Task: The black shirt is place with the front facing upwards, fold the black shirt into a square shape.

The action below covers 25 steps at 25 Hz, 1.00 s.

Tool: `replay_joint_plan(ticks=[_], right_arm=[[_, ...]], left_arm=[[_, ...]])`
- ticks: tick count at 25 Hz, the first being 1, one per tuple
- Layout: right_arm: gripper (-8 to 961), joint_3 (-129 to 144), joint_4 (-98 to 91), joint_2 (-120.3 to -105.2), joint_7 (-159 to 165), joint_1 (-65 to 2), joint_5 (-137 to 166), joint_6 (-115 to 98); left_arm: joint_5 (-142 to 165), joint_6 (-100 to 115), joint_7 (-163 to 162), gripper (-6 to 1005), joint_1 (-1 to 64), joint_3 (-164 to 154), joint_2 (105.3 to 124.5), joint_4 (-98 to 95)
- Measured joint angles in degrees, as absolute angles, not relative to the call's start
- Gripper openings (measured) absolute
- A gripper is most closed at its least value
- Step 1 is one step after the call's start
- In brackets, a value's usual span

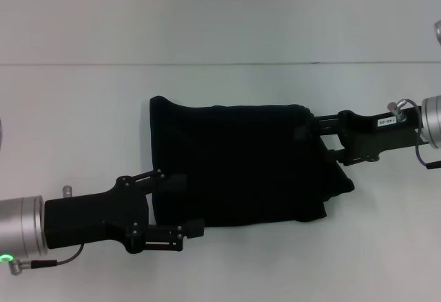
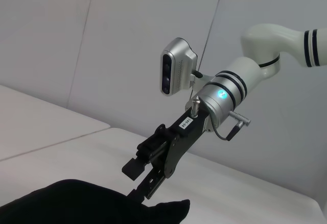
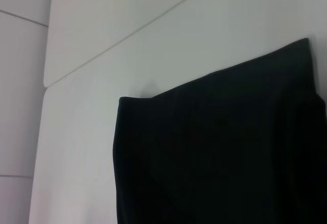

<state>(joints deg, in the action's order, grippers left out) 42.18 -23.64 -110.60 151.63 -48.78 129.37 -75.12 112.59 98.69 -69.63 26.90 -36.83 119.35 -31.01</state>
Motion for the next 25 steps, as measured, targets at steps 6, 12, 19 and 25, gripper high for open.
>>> replay_joint_plan(ticks=[6,12,19,25], right_arm=[[926,42.1,-23.6,-111.40,150.8,-49.2,129.3,-74.0],[926,42.3,-23.6,-111.91,149.7,-49.4,129.2,-72.7],[925,41.8,-23.8,-112.04,148.3,-49.6,128.1,-72.4],[924,42.1,-22.8,-112.37,147.7,-49.5,128.3,-71.0]], left_arm=[[112.6,98.7,-69.6,947,26.9,-36.8,119.35,-31.0],[112.5,98.7,-69.6,947,26.9,-36.7,119.35,-31.0],[112.2,99.1,-69.8,948,26.9,-36.7,119.35,-31.1],[112.2,98.9,-69.8,948,26.9,-36.8,119.35,-31.1]])
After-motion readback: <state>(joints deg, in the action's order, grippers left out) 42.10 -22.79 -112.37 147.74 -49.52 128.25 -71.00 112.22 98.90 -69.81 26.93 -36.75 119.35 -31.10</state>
